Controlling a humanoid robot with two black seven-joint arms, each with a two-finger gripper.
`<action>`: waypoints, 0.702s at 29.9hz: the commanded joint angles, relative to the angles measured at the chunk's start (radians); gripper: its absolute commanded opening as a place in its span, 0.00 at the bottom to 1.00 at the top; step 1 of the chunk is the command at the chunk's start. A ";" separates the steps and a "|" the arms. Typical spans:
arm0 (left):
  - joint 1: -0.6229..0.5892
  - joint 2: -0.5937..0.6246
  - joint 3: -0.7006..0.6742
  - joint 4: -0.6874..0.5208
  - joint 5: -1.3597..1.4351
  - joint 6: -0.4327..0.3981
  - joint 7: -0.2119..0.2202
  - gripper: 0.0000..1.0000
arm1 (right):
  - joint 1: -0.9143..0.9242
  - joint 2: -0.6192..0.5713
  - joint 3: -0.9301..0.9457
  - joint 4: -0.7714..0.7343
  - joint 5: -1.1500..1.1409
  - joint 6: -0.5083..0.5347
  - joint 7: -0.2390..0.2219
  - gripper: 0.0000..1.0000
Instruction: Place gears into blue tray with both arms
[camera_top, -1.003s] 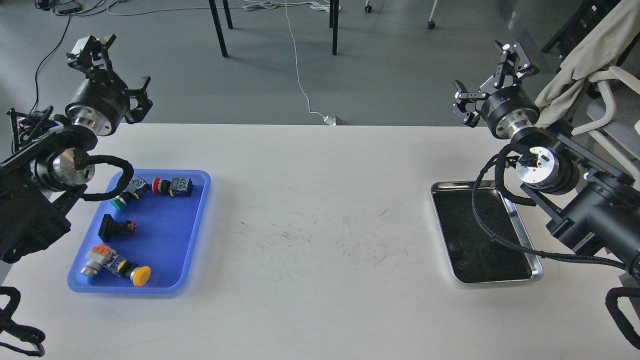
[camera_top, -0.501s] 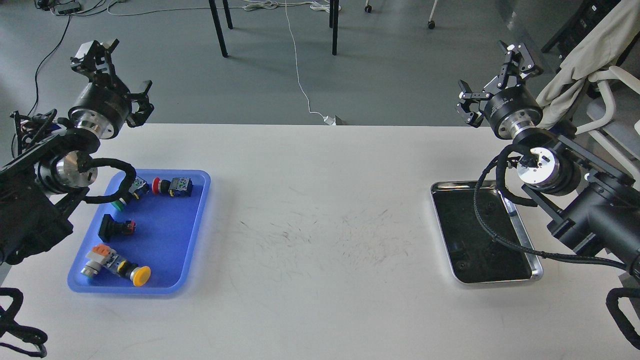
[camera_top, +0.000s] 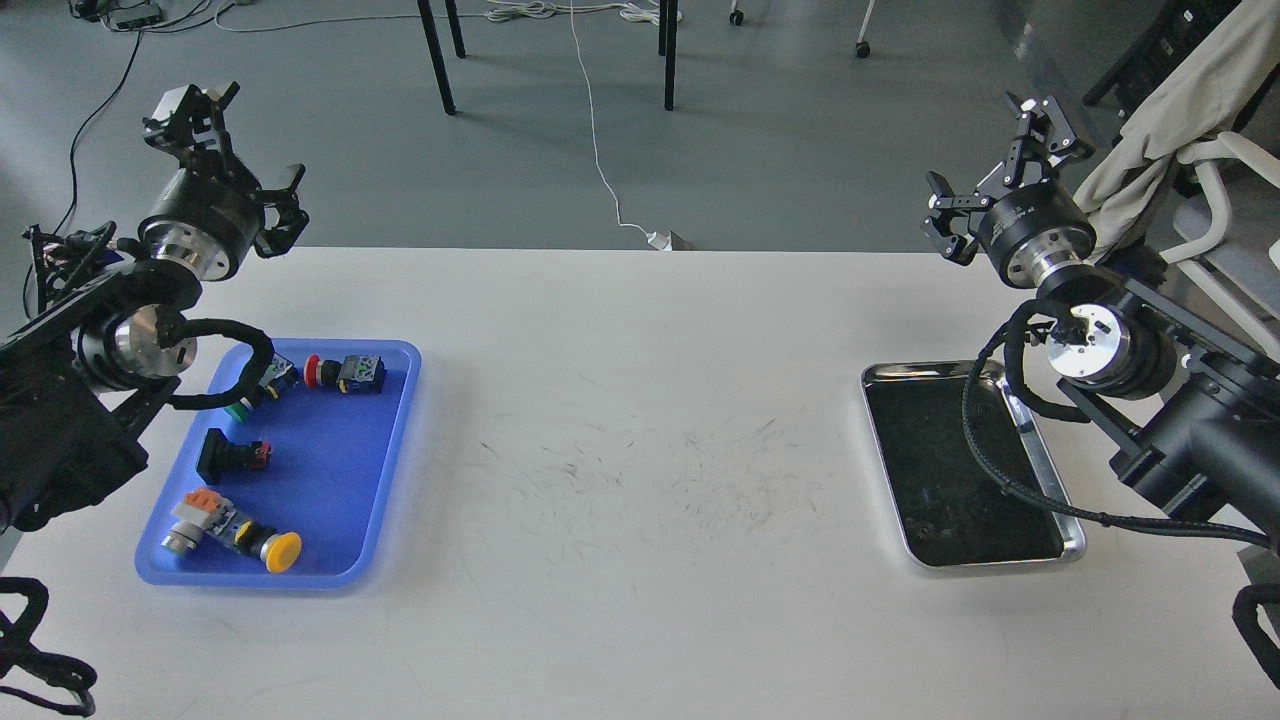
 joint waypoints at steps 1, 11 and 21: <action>-0.001 0.000 0.000 0.001 -0.001 0.001 0.000 0.98 | 0.012 -0.042 -0.050 0.028 0.000 -0.003 -0.009 1.00; 0.002 0.000 0.000 0.003 -0.001 -0.001 -0.002 0.98 | 0.022 -0.194 -0.160 0.131 -0.030 -0.002 -0.027 1.00; 0.002 0.000 0.000 0.018 -0.001 -0.005 -0.003 0.98 | 0.118 -0.330 -0.392 0.200 -0.222 0.000 -0.038 1.00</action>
